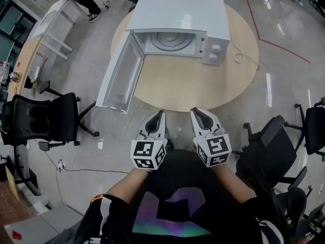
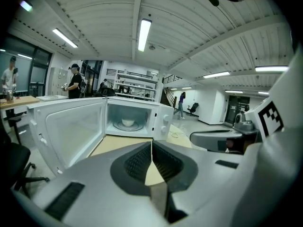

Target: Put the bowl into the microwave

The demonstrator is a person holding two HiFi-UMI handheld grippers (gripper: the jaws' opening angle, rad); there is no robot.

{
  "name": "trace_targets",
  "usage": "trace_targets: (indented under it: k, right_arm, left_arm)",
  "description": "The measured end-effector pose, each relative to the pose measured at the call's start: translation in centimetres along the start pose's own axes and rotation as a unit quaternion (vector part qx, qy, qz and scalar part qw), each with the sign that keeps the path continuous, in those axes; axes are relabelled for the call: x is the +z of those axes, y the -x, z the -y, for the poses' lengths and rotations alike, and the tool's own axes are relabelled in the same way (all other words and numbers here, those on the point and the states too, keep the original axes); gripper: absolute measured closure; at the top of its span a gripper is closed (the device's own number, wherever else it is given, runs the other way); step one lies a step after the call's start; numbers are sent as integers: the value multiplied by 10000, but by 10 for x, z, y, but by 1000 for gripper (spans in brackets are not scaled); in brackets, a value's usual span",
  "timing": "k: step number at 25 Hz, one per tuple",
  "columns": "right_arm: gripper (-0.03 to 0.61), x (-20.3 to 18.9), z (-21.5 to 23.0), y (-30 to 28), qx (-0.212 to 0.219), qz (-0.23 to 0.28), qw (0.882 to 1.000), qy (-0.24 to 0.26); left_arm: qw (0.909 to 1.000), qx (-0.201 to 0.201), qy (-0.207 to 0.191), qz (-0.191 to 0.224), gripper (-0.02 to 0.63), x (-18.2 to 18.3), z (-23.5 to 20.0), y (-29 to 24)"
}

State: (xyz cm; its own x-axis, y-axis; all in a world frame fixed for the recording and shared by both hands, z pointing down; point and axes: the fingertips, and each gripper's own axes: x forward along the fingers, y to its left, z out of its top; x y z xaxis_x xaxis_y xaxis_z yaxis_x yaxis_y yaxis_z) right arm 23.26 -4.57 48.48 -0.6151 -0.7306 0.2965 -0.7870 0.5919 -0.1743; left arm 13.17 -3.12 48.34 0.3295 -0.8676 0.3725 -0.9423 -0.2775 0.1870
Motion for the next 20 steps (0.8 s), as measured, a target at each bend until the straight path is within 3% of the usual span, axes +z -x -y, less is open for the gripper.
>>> trace_targets:
  k: [6,20]
  right_arm:
    - [543,-20,-13,31,280,-117,9995,93]
    - [543,-33,-51,62,660,-230,9968,381]
  left_arm:
    - [9991,362,234,41,560,-20,12,31]
    - [9977,627,183,206,560,-34,27,77]
